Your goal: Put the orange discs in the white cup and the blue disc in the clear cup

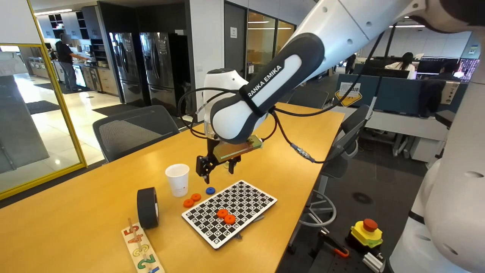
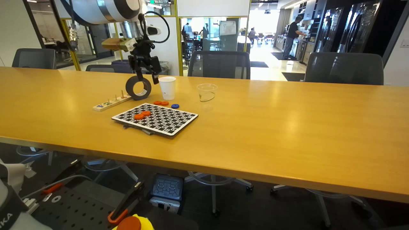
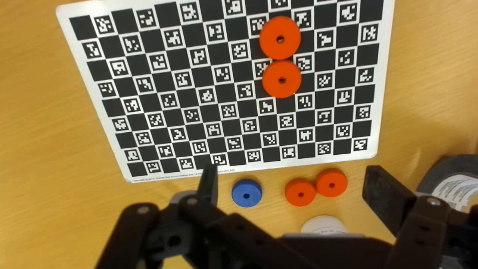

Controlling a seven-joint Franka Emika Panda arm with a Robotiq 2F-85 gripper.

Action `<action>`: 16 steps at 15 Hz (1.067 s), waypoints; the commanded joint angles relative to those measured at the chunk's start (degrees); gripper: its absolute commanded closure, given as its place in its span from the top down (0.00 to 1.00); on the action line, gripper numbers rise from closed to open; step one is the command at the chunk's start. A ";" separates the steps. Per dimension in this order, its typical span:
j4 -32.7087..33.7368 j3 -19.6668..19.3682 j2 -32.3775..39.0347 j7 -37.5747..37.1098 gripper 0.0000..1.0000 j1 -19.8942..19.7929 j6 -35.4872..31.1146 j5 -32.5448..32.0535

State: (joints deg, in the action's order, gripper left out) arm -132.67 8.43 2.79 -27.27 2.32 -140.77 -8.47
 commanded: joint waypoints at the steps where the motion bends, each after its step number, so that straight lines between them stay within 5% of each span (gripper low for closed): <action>1: 8.36 -3.01 8.74 0.16 1.00 1.05 -0.62 -0.14; 8: 18.15 -7.15 20.53 4.90 1.00 1.66 -3.23 1.68; 16: 25.59 -7.34 28.98 11.50 1.00 0.73 -1.95 6.77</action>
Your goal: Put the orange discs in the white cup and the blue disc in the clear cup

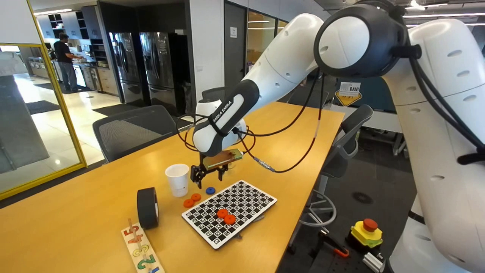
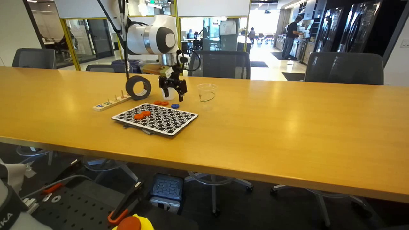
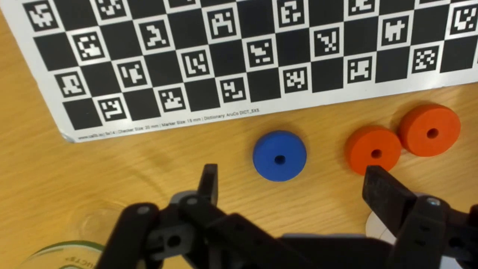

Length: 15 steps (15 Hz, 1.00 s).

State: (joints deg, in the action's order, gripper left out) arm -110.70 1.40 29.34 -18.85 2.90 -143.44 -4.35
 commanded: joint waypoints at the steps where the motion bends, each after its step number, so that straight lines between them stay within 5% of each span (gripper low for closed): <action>1: 3.87 -0.44 2.65 3.42 1.00 0.14 1.00 3.12; 15: 6.02 -0.89 5.63 6.97 1.00 -1.04 2.52 5.28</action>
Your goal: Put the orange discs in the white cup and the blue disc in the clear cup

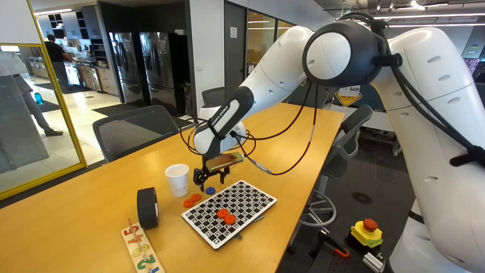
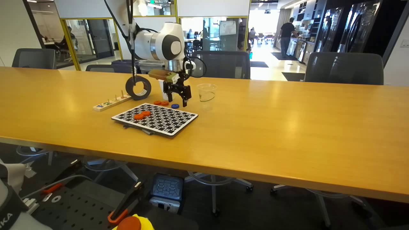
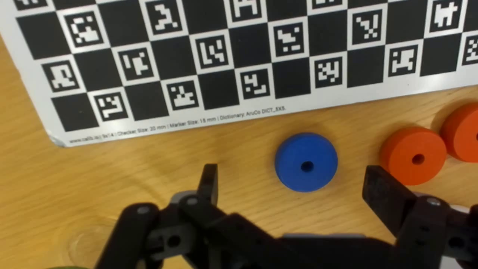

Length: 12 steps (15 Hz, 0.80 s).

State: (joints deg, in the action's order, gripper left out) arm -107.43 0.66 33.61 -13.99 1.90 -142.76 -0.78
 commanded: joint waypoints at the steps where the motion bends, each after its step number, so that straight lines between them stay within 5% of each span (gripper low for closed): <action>1: 2.97 -0.15 1.57 2.17 1.00 -0.03 2.01 1.71; 5: 3.79 -0.36 2.34 2.22 1.00 0.15 2.49 1.44; 6: 3.97 -0.31 2.50 2.26 0.75 0.11 2.51 1.53; 7: 4.10 -0.32 2.63 2.36 0.74 0.11 2.49 1.47; 12: 4.95 -0.18 2.44 2.29 0.35 -0.13 5.25 1.93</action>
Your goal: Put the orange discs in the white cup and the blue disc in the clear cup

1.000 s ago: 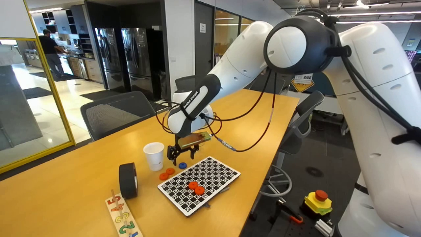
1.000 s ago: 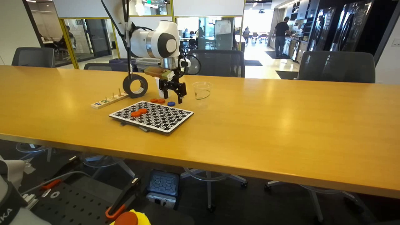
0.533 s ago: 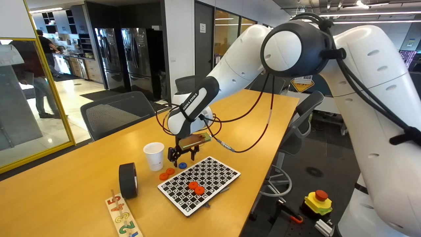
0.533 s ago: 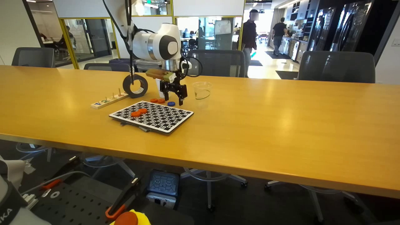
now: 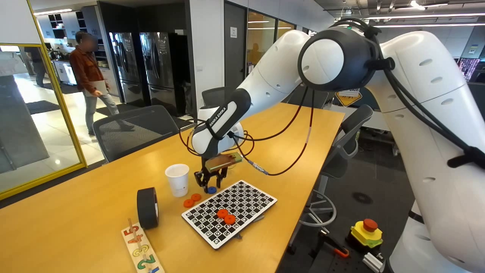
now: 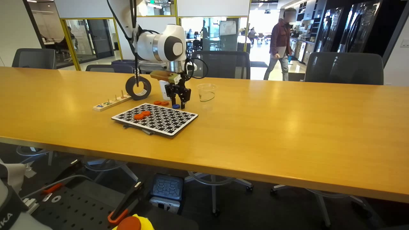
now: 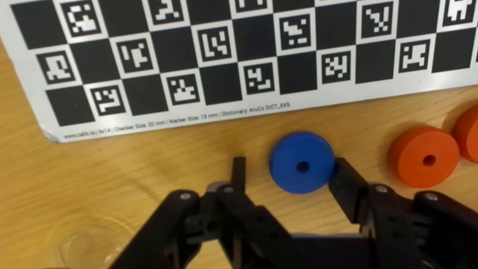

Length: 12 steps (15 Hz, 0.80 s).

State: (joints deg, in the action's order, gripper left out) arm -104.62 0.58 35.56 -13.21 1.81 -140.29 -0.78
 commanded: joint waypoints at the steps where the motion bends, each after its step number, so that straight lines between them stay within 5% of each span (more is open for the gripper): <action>1: 2.35 -0.10 0.37 1.44 0.29 -0.07 3.54 1.95; 3: 2.53 -0.14 0.03 1.23 0.19 -0.06 5.07 2.06; 12: 1.77 -0.35 -9.52 3.67 0.21 -0.34 8.55 1.08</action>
State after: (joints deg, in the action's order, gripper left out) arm -101.98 0.55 31.47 -11.51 1.58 -133.65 -0.55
